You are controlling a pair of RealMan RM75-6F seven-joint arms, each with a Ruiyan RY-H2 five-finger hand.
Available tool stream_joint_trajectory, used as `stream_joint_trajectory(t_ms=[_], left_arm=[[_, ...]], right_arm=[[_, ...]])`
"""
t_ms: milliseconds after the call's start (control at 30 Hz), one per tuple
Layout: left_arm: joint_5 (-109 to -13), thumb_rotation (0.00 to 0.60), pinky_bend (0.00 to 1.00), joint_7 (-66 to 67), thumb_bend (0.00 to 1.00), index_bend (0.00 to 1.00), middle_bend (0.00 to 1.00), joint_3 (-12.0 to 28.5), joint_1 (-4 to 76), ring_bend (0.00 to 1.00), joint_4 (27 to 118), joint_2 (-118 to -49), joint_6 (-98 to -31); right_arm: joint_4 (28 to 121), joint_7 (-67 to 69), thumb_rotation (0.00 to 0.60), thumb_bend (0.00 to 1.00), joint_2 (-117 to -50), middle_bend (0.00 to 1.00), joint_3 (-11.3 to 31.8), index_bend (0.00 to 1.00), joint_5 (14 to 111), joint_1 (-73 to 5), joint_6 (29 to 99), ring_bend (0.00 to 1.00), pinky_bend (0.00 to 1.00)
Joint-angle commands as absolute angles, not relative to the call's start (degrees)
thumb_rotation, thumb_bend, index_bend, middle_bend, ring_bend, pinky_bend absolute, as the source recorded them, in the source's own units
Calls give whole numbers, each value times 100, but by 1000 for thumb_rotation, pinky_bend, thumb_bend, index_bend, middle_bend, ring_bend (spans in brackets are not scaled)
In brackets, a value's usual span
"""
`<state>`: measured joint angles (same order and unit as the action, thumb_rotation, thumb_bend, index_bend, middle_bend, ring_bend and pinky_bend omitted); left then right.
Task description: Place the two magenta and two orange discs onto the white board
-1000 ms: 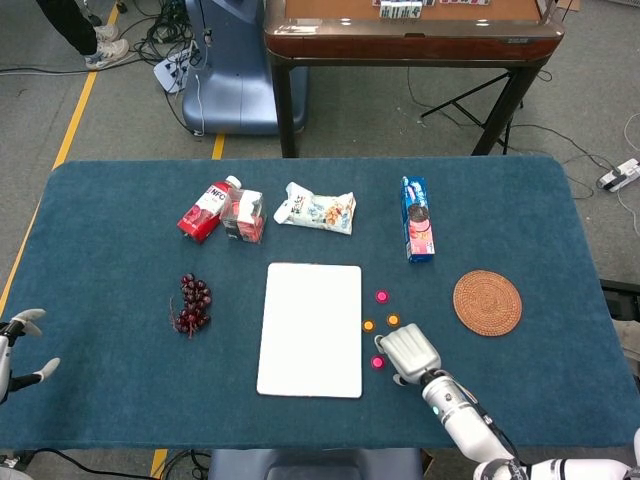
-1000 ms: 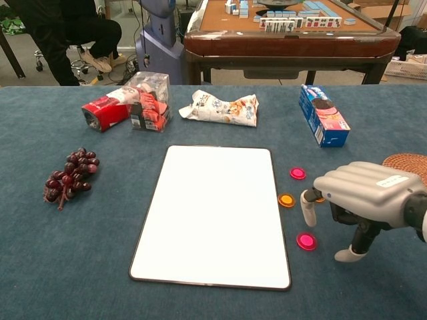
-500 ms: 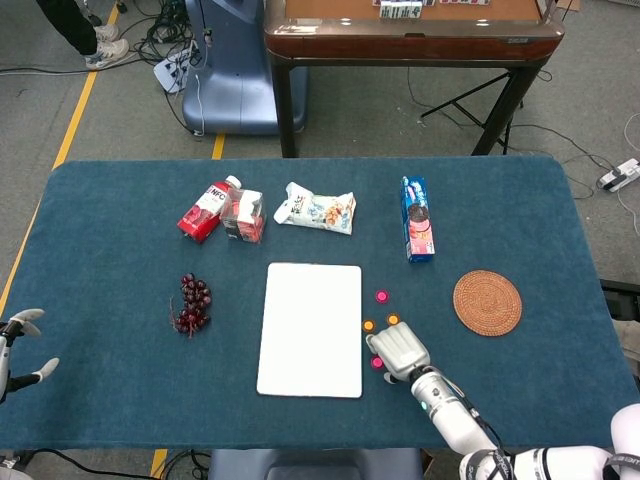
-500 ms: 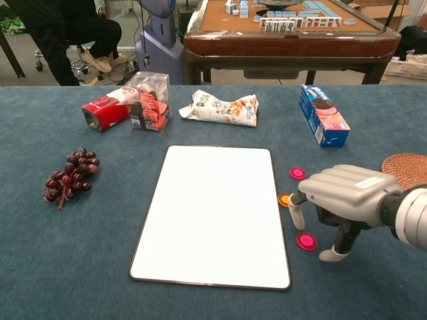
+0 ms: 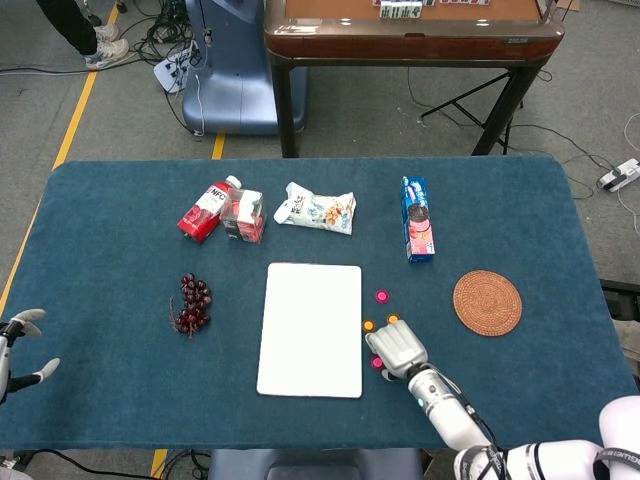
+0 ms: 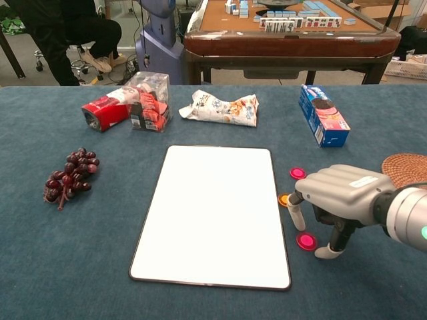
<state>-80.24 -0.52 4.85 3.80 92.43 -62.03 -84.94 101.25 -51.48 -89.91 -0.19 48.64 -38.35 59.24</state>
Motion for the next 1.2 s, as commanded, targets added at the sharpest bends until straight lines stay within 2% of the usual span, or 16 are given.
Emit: stream_joint_trajectory(t_ms=[33,200,467,867,1200], left_arm=[[-8029,600,544,-55,26,347,470,483,379,396,9245,-6203,-8495],[-8026,600,544,-66,26,347,470,483,378,396,9245,-6198,-8492],[-8029,600,544,-62,26,347,470,479,376,396,9254,-6194,-8490],[-8002,600,544,-1,26,347,470,491,380,396,9232,-6217,-8492],[-8000,600,544,48,26,347,471,499,376,398,9229,-6226,-8516]], right_arm=[[10096,-5130,600,157,-9017,1000,-31,473,4838,-3867,5940,1000,1000],[10040,-5077,600,193,-9058,1000,-53,491,4783,-3922,5929,1000,1000],[10016,-5026,600,257,-9076,1000,-75,571,4698,-4007,5947,1000,1000],[10618,-4949,600,263,-8712,1000,62,585,4782,-4188,6065,1000,1000],[10542,-5381,600,255,-9149,1000,319,585,4416,-4687,6073,1000,1000]])
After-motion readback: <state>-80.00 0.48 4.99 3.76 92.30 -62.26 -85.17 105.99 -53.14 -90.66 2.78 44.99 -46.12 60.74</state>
